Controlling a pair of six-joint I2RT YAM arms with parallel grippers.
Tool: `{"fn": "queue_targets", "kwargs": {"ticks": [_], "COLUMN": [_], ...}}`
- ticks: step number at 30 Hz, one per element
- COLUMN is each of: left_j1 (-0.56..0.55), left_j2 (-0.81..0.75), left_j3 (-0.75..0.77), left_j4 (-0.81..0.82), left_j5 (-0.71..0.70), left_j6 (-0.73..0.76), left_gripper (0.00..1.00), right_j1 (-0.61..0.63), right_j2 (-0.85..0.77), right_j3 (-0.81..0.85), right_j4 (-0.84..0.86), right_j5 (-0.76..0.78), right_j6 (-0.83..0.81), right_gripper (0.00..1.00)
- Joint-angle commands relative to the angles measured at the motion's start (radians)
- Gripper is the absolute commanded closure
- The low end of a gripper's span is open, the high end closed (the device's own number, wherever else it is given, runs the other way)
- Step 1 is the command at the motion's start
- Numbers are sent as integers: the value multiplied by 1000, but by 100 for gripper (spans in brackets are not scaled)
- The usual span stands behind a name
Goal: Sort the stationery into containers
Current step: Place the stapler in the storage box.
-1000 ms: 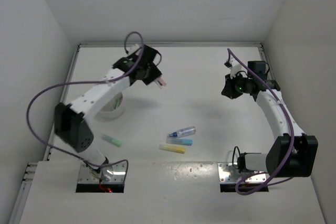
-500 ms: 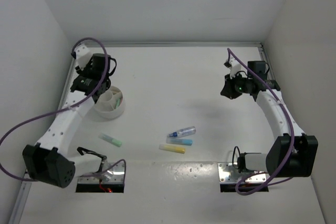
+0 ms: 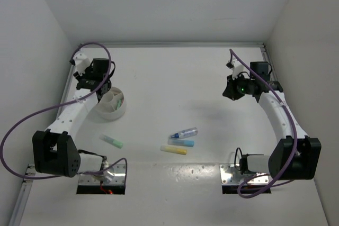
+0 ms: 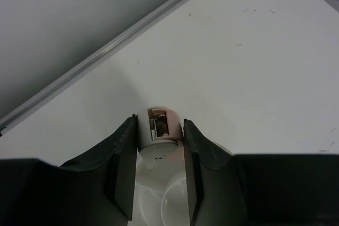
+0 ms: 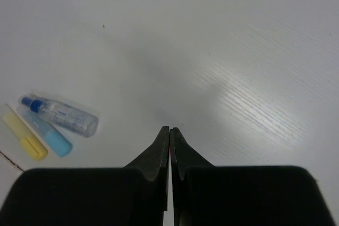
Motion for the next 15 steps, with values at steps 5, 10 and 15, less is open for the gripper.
{"fn": "queue_targets", "kwargs": {"ticks": [5,10,15], "left_j1": [46,46,46], "left_j2": [11,48,66], "left_j3": [-103,-123,-123], "left_j4": [107,137,156], "left_j5": [36,55,75], "left_j6": [-33,-33,-33], "left_gripper": [100,100,100], "right_j1": [-4,-4,-4], "right_j2": [-5,5,5], "right_j3": [-3,-3,-3], "right_j4": [12,12,12], "right_j5": [-20,-11,-1], "right_j6": [-12,-12,-12], "right_gripper": [100,100,100]}}
